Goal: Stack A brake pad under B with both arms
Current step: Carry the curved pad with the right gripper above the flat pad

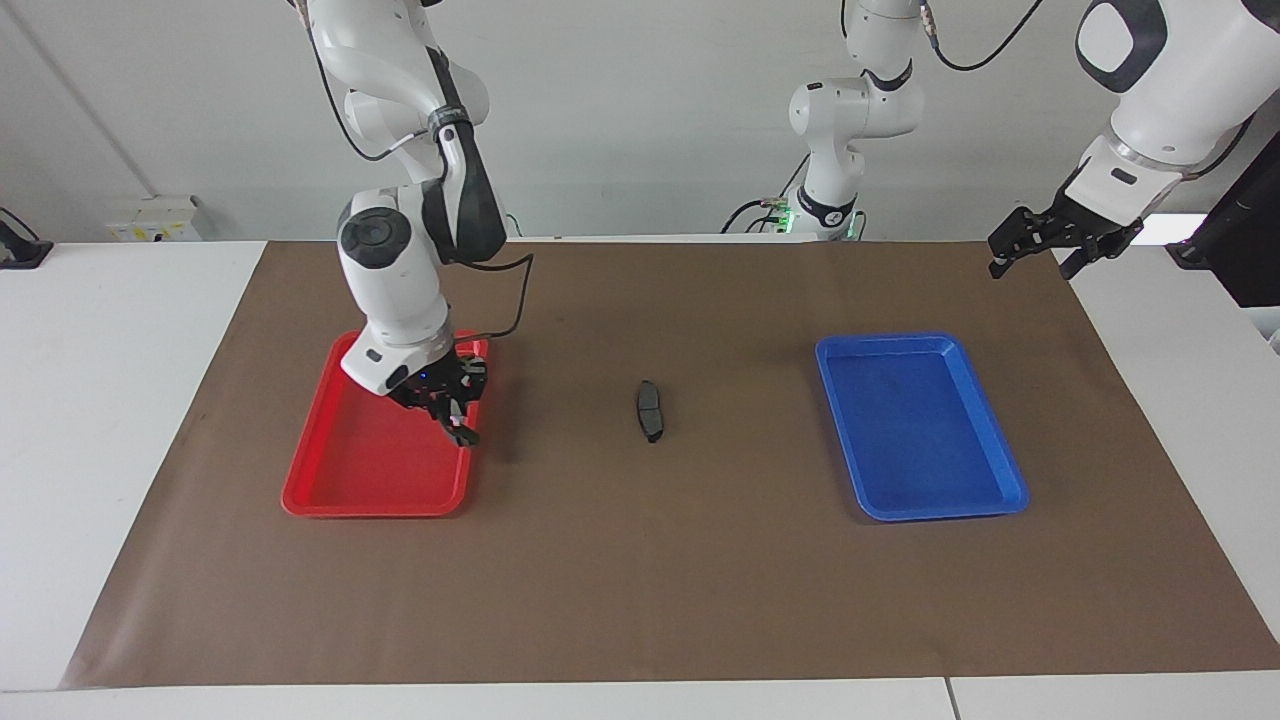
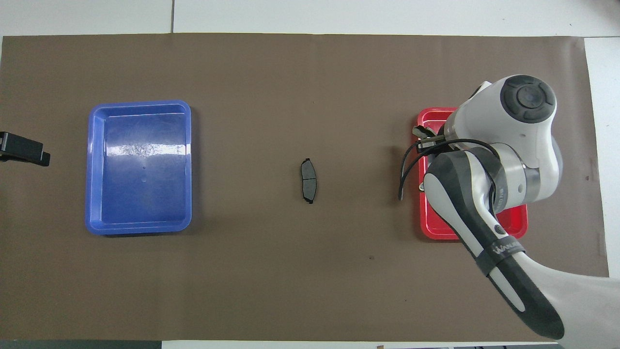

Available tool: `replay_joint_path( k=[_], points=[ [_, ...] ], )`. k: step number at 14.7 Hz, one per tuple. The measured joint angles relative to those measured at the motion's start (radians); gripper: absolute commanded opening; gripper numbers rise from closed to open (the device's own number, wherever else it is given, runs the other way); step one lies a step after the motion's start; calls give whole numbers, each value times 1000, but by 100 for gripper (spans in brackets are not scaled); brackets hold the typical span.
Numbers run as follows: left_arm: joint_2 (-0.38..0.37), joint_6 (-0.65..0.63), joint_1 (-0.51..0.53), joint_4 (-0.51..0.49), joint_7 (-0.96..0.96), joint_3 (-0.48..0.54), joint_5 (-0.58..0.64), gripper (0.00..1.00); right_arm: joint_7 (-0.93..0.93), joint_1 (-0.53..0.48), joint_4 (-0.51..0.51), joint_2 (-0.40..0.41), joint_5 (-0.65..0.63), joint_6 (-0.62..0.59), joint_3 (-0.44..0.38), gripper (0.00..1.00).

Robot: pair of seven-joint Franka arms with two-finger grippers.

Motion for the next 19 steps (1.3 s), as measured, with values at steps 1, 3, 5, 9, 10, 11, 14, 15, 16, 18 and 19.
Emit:
replay_joint_path(
  k=[1, 3, 5, 9, 10, 11, 14, 15, 16, 18, 19],
  points=[
    [0, 0, 0, 0, 0, -2, 0, 100, 34, 39, 17, 22, 1, 3, 1, 0],
    [0, 0, 0, 0, 0, -3, 0, 100, 89, 103, 76, 79, 7, 3, 2, 0],
    [0, 0, 2, 0, 0, -1, 0, 100, 107, 150, 130, 135, 20, 5, 2, 0],
    [0, 0, 3, 0, 0, -1, 0, 100, 164, 220, 163, 198, 37, 61, 2, 0],
    [0, 0, 3, 0, 0, -1, 0, 100, 185, 237, 167, 207, 37, 67, 2, 0],
    [0, 0, 3, 0, 0, -1, 0, 100, 201, 253, 171, 212, 37, 69, 2, 0],
    [0, 0, 3, 0, 0, 0, 0, 100, 242, 287, 173, 223, 37, 89, 2, 0],
    [0, 0, 3, 0, 0, 0, 0, 100, 247, 290, 173, 226, 37, 93, 2, 0],
    [0, 0, 3, 0, 0, 0, 0, 100, 247, 292, 173, 229, 37, 97, 2, 0],
    [0, 0, 3, 0, 0, 0, 0, 100, 249, 298, 173, 231, 38, 110, 2, 0],
    [0, 0, 3, 0, 0, 0, 0, 100, 254, 301, 173, 233, 38, 122, 2, 0]
  ],
)
